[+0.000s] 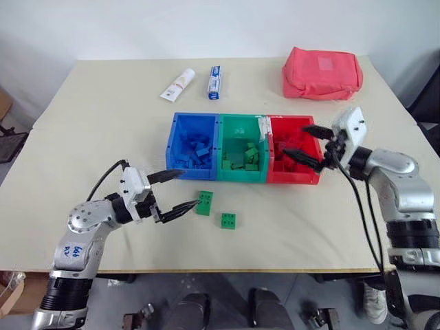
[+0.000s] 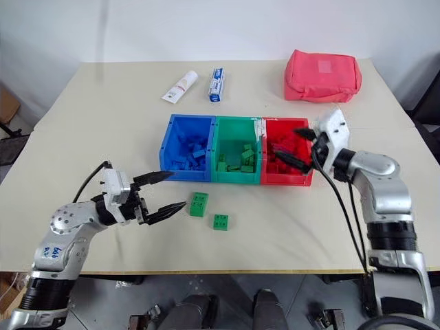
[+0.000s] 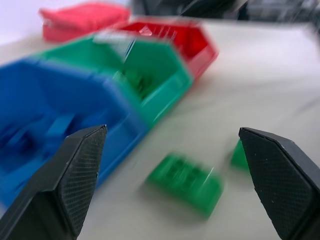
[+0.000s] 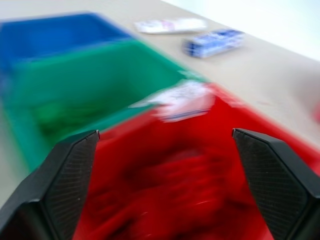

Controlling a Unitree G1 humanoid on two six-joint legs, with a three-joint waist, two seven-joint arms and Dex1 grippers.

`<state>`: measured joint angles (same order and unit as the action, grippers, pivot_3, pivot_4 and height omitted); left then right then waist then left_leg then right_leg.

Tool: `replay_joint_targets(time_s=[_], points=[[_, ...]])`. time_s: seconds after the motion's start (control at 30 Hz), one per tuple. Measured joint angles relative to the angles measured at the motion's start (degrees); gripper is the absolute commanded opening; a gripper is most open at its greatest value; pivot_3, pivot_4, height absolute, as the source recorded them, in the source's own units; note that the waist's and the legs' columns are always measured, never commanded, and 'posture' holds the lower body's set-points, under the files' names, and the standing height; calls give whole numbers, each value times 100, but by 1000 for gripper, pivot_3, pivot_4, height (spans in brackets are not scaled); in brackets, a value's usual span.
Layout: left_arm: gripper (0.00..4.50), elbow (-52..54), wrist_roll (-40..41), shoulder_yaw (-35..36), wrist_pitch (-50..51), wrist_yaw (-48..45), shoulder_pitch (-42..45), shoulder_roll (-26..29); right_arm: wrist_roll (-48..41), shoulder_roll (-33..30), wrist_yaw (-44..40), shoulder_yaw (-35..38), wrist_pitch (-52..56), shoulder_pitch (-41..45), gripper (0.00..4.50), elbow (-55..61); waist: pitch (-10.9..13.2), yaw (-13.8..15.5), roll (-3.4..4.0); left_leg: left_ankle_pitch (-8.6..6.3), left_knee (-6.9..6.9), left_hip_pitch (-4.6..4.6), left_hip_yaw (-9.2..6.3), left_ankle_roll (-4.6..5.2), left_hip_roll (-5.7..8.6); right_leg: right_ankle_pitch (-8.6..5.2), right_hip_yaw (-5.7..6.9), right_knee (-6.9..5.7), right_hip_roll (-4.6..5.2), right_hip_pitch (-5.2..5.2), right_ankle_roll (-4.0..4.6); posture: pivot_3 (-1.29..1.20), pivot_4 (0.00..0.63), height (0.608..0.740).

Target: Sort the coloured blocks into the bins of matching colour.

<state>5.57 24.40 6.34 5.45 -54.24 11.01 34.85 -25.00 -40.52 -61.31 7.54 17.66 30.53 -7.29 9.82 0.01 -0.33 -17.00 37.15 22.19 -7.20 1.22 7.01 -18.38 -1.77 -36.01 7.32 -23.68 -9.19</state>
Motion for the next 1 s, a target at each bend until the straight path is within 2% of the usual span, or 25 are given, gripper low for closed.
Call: replay_joint_targets(time_s=[0.07,0.2,0.37,0.43,0.53,0.63,0.77,1.0], points=[[4500,-177,-5,60,-118,-204,-7,195,-153,-386,-532,56,-83,-530,4482,434,0,1,0,-1,5,-1,1,3,3,0,0,1,3,4,0,0,150,740],[4500,-766,-166,122,-562,-726,22,623,-323,-651,-1207,227,-462,-1397,4482,934,0,-17,0,-1,6,-6,6,0,-6,0,-4,-2,4,6,0,0,150,740],[4500,-1598,-472,68,-1174,-1407,334,1067,-663,-959,-1588,301,-265,-2219,4482,1744,1,-2,2,-1,6,-6,4,0,-6,0,-3,-1,9,6,0,0,150,740],[4500,-1559,-472,-97,-1131,-1677,419,1143,-715,-966,-1597,302,-254,-2254,4482,1925,1,-1,2,-1,7,-6,5,0,-6,1,-3,1,10,8,0,0,150,740],[4500,-911,-355,-558,-468,-1970,516,1146,-715,-967,-1558,367,-280,-2439,4482,2033,2,19,1,-2,4,-3,-2,2,-5,1,1,1,11,8,0,0,150,740],[4500,-138,-312,-1051,132,-1998,746,1033,-675,-966,-1562,402,-432,-2752,4482,2081,2,79,0,-3,6,-2,0,4,-4,1,0,1,10,8,0,0,150,740],[4500,330,-645,-1644,594,-1625,1046,647,-641,-941,-1488,418,-549,-3004,4482,2171,3,113,0,-3,12,-4,10,3,-6,1,-8,-2,0,9,-2,0,150,740],[4500,232,-2099,-2959,1306,-394,1724,-418,-521,-800,-1146,398,-689,-3486,4482,2513,4,157,-4,-2,17,-2,10,8,6,6,-13,0,-18,11,-11,0,150,740]])
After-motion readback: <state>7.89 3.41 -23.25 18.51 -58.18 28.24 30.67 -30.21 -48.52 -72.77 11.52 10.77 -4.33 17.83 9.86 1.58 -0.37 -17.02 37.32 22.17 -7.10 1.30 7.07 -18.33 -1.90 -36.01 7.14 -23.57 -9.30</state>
